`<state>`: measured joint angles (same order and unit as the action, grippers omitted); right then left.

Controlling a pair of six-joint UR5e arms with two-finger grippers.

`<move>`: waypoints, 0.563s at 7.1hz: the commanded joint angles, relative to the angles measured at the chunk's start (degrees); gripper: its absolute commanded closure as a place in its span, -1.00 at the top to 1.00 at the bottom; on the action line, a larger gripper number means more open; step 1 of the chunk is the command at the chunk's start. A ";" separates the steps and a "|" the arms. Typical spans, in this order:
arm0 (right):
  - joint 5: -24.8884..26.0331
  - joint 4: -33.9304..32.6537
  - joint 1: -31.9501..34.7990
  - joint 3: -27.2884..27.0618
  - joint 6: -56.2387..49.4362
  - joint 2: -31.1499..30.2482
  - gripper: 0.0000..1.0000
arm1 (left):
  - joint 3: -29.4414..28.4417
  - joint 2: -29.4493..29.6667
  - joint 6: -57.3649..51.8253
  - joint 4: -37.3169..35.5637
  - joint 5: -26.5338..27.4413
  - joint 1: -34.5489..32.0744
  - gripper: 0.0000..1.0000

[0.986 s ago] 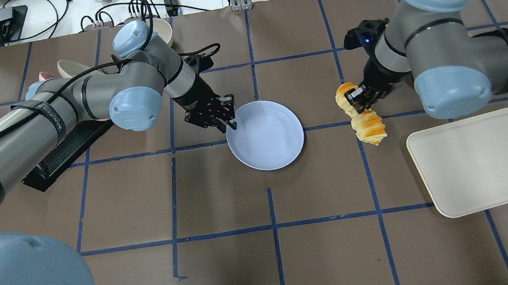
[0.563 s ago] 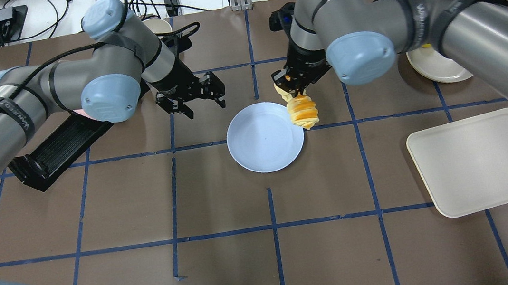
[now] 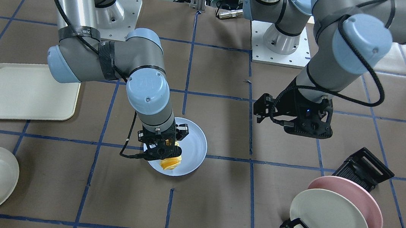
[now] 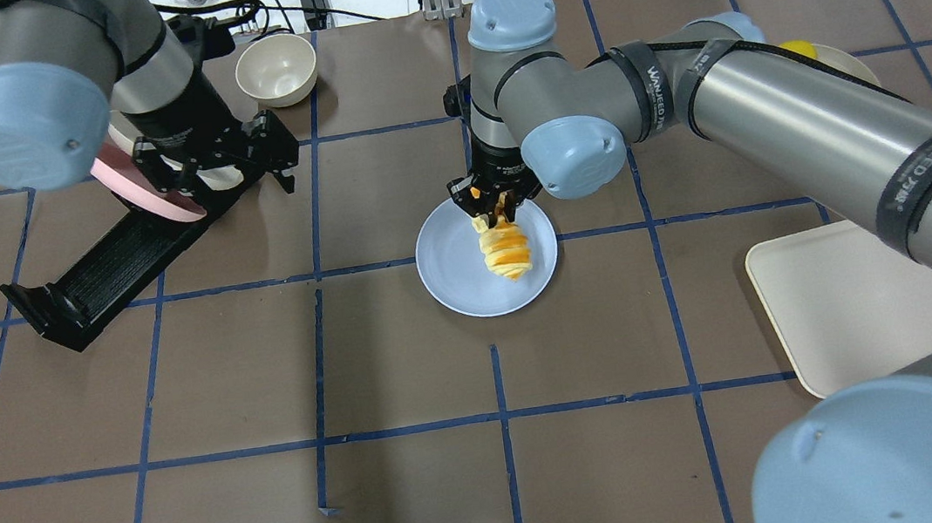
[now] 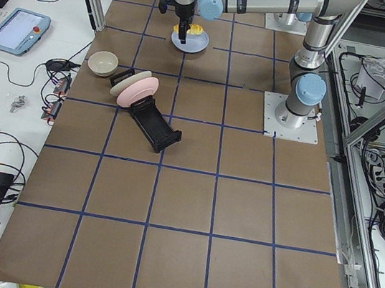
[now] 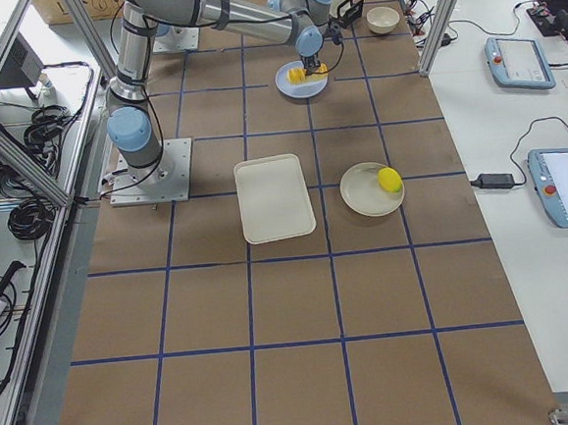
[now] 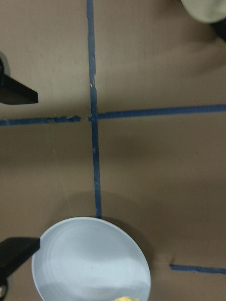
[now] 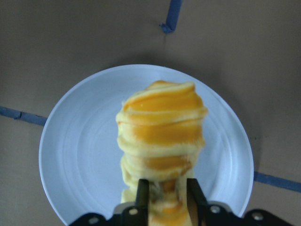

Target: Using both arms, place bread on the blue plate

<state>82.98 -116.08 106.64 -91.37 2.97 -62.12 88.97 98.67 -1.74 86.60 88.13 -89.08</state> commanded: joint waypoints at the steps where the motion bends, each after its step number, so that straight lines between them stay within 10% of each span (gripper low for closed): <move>1: -0.09 -0.72 -1.07 -0.13 -0.32 -0.45 1.00 | -5.88 -2.68 -0.55 9.08 3.62 0.14 1.00; 4: 5.42 1.28 -7.11 1.29 -0.06 -8.50 1.00 | -5.38 -5.67 -0.37 10.61 3.45 0.14 1.00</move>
<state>85.65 -115.75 102.90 -90.08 3.07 -66.81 83.73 93.93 -2.14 97.17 91.64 -88.98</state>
